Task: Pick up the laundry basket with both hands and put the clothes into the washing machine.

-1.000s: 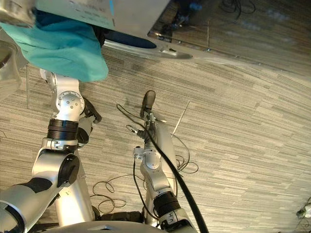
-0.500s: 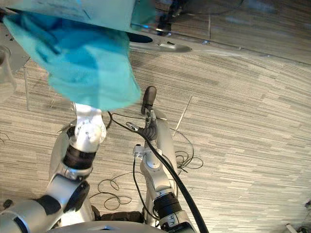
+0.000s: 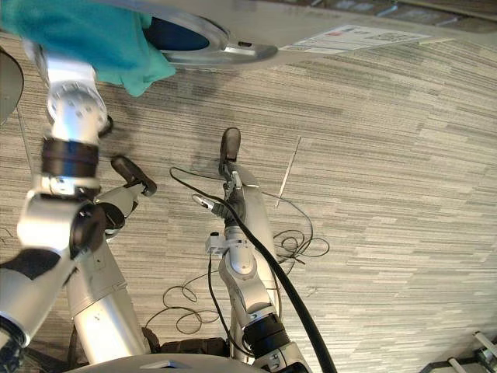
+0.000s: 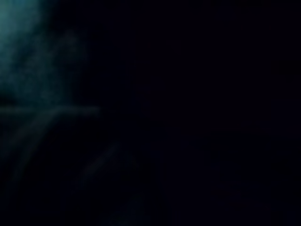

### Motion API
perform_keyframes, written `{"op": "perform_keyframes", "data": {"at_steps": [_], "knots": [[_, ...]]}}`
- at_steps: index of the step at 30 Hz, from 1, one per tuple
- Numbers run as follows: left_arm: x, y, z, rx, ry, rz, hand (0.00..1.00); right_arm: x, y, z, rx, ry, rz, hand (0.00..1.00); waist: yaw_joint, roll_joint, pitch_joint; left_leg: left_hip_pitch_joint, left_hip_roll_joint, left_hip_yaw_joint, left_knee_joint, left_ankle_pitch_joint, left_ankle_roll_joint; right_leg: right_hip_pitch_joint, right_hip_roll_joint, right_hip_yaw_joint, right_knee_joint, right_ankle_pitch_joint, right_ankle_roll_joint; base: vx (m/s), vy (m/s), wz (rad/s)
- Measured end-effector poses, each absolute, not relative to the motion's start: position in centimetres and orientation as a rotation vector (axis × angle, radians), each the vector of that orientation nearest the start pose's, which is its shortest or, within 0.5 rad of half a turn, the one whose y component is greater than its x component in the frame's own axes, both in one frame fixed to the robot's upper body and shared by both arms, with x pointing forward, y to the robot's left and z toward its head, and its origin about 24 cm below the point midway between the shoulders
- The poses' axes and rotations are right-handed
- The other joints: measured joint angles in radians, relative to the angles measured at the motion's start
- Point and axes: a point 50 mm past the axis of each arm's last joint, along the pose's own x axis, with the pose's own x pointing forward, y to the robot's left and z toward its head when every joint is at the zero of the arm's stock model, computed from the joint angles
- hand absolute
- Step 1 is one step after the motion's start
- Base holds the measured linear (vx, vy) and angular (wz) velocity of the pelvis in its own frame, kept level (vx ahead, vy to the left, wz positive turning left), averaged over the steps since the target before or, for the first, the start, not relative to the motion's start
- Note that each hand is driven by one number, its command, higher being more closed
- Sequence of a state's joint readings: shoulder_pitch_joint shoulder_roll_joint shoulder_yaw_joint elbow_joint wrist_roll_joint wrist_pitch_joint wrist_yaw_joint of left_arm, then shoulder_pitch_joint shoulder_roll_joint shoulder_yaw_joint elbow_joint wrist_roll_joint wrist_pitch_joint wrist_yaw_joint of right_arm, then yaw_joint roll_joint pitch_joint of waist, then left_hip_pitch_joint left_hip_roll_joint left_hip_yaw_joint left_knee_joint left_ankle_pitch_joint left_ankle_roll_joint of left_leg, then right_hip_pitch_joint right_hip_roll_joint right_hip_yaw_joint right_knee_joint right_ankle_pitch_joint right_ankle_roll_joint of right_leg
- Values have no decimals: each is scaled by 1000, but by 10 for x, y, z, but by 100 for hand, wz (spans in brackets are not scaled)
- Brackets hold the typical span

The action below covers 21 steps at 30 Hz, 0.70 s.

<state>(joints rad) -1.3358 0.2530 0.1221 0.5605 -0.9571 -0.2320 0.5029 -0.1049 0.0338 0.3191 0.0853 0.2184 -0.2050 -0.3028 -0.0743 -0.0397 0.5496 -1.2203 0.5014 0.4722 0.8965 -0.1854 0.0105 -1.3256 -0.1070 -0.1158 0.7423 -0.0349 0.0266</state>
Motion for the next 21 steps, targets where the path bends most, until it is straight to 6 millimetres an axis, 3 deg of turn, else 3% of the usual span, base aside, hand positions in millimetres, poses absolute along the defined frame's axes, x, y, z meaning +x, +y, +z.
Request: {"op": "perform_keyframes", "data": {"at_steps": [3, 4, 6, 8, 12, 14, 17, 19, 21], "knots": [[366, 166, 400, -942, -710, 117, 100, 262, -76, 65, 313, -150, 32, 0, 3, -2, 1, 0, 13, 15, 0, -3, 3, 0, 7, 3, -21, 16, 5, -13, 6, -12], [359, 168, 420, -914, -748, 106, 100, 262, -77, 66, 336, -148, 29, 0, 3, -3, 2, 0, 15, 27, -7, -4, 5, 0, 8, 2, -39, 27, 7, -24, 15, -13], [347, 167, 442, -883, -807, 82, 100, 262, -78, 66, 347, -146, 25, 0, 4, -3, 2, 0, 15, 35, -14, -4, 5, 1, 8, 2, -59, 40, 9, -22, 18, -8], [325, 157, 477, -814, -914, 19, 100, 263, -81, 66, 380, -138, 16, 0, 4, -3, 2, 0, 10, 47, -31, 3, 15, 5, 3, -3, -92, 63, 10, -16, 25, -4], [317, 141, 483, -592, -995, 38, 100, 265, -88, 71, 457, -153, -2, 0, -3, -3, 2, -10, -12, 52, -53, 20, 34, 7, -12, -9, -116, 85, 11, -10, 23, 11], [311, 125, 488, -347, -1075, 91, 100, 266, -97, 75, 487, -188, -32, 0, -2, -3, 2, -18, -25, 50, -64, 24, 39, 7, -22, -13, -129, 96, 10, -16, 34, 15], [305, 108, 489, 190, -1212, 317, 100, 267, -127, 81, 520, -266, -106, 0, -13, -3, 2, -21, -40, 56, -72, 23, 41, 7, -31, -9, -141, 102, 17, -8, 15, 8], [298, 103, 489, 672, -1330, 528, 100, 261, -157, 71, 498, -280, -174, 0, -13, -3, 2, -21, -40, 73, -83, 19, 36, 7, -31, -4, -170, 116, 26, -17, 12, -7], [296, 104, 489, 851, -1358, 618, 100, 257, -166, 65, 480, -271, -186, 0, -18, -3, 2, -21, -40, 83, -93, 21, 34, 5, -31, -3, -186, 121, 21, -11, -1, -3]]}}
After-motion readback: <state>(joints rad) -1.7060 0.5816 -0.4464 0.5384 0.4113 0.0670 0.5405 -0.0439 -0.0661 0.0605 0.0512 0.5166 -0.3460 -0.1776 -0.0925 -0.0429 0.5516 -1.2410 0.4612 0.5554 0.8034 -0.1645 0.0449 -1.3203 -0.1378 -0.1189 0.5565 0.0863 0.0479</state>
